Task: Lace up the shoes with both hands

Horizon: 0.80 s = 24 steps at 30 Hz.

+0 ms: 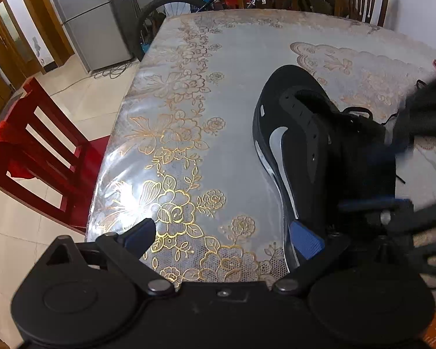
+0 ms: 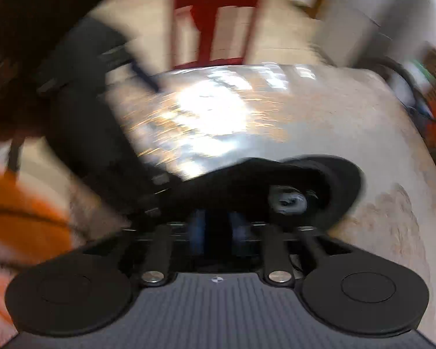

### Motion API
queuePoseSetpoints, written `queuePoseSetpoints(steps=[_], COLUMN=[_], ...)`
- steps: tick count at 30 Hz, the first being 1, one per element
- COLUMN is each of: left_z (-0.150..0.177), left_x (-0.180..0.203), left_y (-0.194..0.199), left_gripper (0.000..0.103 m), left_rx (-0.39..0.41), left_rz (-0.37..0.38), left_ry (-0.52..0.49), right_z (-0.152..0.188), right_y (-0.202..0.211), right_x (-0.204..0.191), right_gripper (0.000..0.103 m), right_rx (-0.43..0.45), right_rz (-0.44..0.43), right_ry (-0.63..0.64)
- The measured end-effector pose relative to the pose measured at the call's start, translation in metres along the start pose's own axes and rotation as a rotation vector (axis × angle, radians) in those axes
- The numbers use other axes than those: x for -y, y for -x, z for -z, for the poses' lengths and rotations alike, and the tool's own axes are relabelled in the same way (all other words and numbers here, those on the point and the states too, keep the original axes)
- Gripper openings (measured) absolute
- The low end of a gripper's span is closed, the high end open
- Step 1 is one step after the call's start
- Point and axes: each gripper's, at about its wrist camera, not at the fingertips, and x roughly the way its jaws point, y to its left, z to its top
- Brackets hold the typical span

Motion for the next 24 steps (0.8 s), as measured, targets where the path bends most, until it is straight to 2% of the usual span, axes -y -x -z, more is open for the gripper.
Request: queuePoseSetpoints(steps=[2, 3, 5, 7, 9, 11, 12, 13, 15, 17, 20, 22, 24], left_z=[0.001, 0.001, 0.0, 0.0, 0.0, -0.001, -0.001, -0.001, -0.002, -0.002, -0.003, -0.002, -0.001], left_x=[0.001, 0.002, 0.004, 0.004, 0.002, 0.0, -0.001, -0.001, 0.001, 0.004, 0.002, -0.002, -0.005], left_y=[-0.002, -0.003, -0.004, -0.005, -0.006, -0.007, -0.008, -0.009, -0.012, -0.018, -0.019, -0.019, -0.021], left_gripper=[0.098, 0.098, 0.098, 0.098, 0.098, 0.099, 0.099, 0.099, 0.099, 0.099, 0.099, 0.099, 0.101], left_rx=[-0.004, -0.007, -0.005, -0.002, -0.003, -0.006, -0.007, -0.01, -0.024, -0.045, -0.051, -0.064, -0.068], left_rz=[-0.008, -0.005, -0.006, -0.005, 0.001, 0.007, 0.006, -0.003, -0.036, -0.062, -0.054, -0.017, -0.013], left_ry=[-0.011, -0.017, -0.027, -0.033, -0.025, -0.01, -0.002, 0.003, 0.004, -0.002, 0.02, 0.046, 0.072], right_z=[0.004, 0.004, 0.004, 0.003, 0.005, 0.006, 0.005, 0.003, -0.001, -0.007, -0.012, -0.007, 0.001], right_y=[0.004, 0.004, -0.006, -0.022, -0.042, -0.064, -0.069, -0.067, -0.057, -0.035, -0.002, 0.01, 0.009], right_x=[-0.005, -0.01, -0.016, -0.018, -0.018, -0.015, -0.01, -0.004, 0.007, 0.027, 0.058, 0.067, 0.063], right_gripper=[0.058, 0.065, 0.066, 0.065, 0.065, 0.056, 0.03, 0.03, 0.018, 0.018, 0.019, 0.02, 0.023], right_rx=[0.073, 0.085, 0.069, 0.049, 0.009, -0.046, -0.066, -0.061, -0.04, -0.004, 0.059, 0.076, 0.071], right_rz=[0.163, 0.212, 0.265, 0.251, 0.316, 0.373, 0.346, 0.328, 0.295, 0.201, 0.002, -0.098, -0.144], right_ry=[0.078, 0.137, 0.251, 0.331, 0.431, 0.492, 0.473, 0.428, 0.34, 0.19, 0.001, -0.03, -0.003])
